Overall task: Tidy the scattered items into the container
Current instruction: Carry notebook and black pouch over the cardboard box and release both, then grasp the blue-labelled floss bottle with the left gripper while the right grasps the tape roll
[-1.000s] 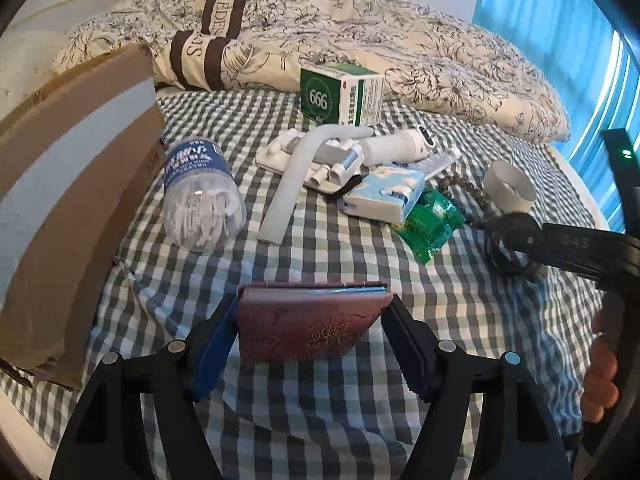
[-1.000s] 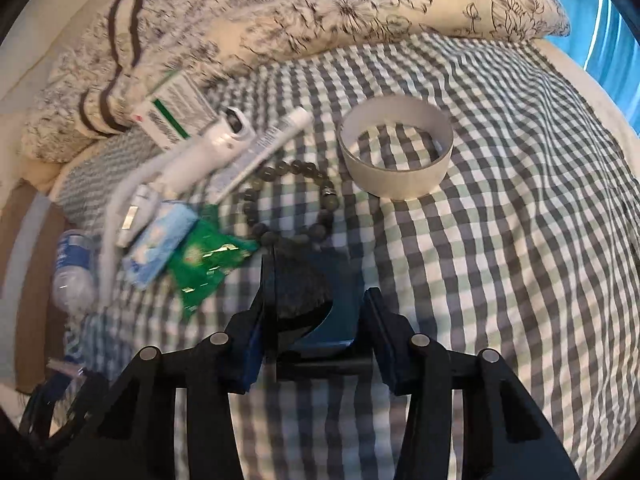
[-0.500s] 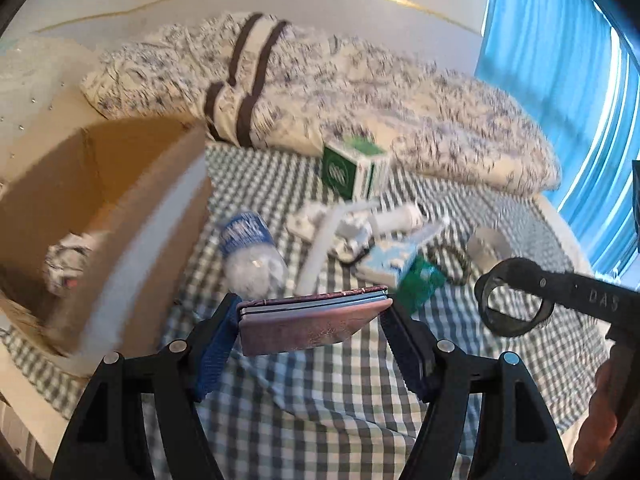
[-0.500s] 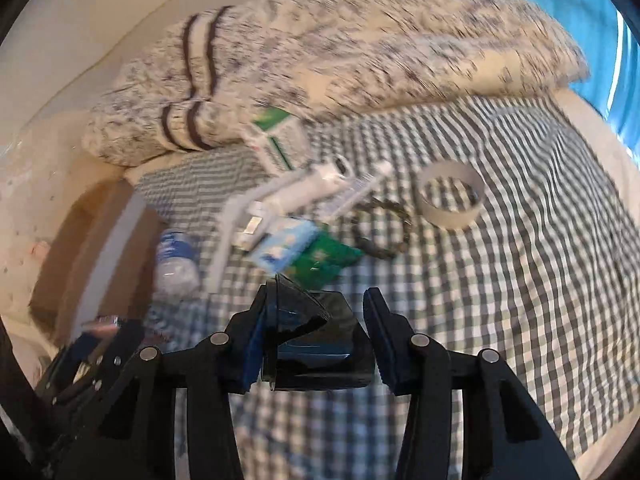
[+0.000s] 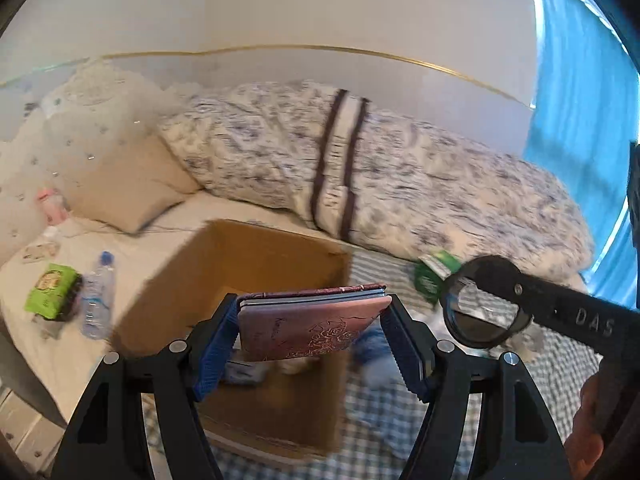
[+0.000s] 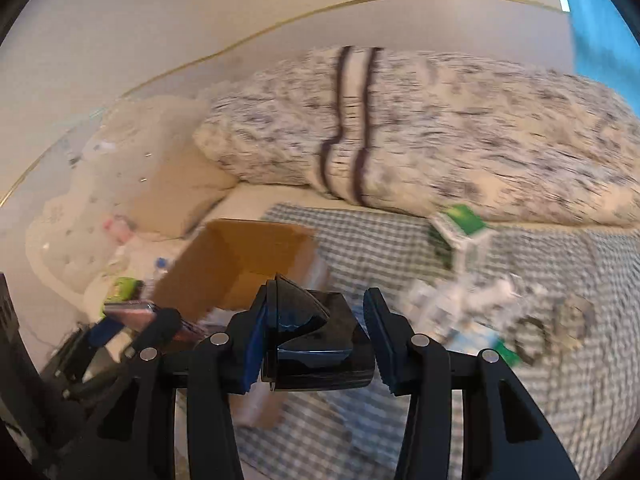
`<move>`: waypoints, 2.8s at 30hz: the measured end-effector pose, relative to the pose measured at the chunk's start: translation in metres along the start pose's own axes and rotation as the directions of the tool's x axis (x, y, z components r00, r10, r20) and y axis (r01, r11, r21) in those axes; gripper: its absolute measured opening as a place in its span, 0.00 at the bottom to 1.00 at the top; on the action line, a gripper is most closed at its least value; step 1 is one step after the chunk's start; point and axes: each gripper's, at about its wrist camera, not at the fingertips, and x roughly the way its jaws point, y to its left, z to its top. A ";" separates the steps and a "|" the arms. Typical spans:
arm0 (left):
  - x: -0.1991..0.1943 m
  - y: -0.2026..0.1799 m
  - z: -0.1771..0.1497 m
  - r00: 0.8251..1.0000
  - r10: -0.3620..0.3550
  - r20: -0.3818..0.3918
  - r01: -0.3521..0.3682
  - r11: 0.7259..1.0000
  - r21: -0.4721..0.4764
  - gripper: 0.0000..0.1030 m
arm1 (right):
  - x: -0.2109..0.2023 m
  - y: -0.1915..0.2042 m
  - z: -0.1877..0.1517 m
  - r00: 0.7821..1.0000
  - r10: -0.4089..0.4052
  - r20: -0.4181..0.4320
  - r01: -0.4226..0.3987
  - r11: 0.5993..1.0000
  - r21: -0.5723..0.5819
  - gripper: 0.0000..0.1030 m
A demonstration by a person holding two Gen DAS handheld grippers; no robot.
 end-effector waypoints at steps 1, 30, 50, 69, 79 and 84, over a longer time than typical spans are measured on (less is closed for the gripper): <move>0.006 0.009 0.000 1.000 0.013 -0.012 -0.013 1.000 -0.009 0.71 | 0.015 0.011 0.004 1.000 0.010 -0.017 -0.010 1.000 -0.008 0.44; 0.016 -0.043 -0.022 1.000 -0.014 -0.021 0.014 0.999 0.030 1.00 | -0.032 -0.037 -0.008 0.988 -0.128 0.084 0.130 0.991 -0.024 0.90; 0.099 -0.164 -0.107 0.984 -0.002 -0.178 0.023 0.993 0.119 1.00 | -0.092 -0.250 -0.128 0.917 -0.398 0.013 0.391 0.907 0.155 0.90; 0.219 -0.162 -0.114 0.954 0.073 -0.292 -0.038 0.991 0.125 1.00 | -0.020 -0.340 -0.122 0.898 -0.425 -0.111 0.439 0.871 0.221 0.90; 0.241 -0.153 -0.127 0.925 0.051 -0.378 -0.024 0.997 0.074 0.62 | 0.027 -0.367 -0.105 0.876 -0.448 -0.177 0.477 0.859 0.186 0.90; 0.226 -0.154 -0.121 0.933 0.048 -0.356 -0.020 0.997 0.081 0.62 | 0.049 -0.376 -0.101 0.889 -0.405 -0.216 0.446 0.871 0.207 0.90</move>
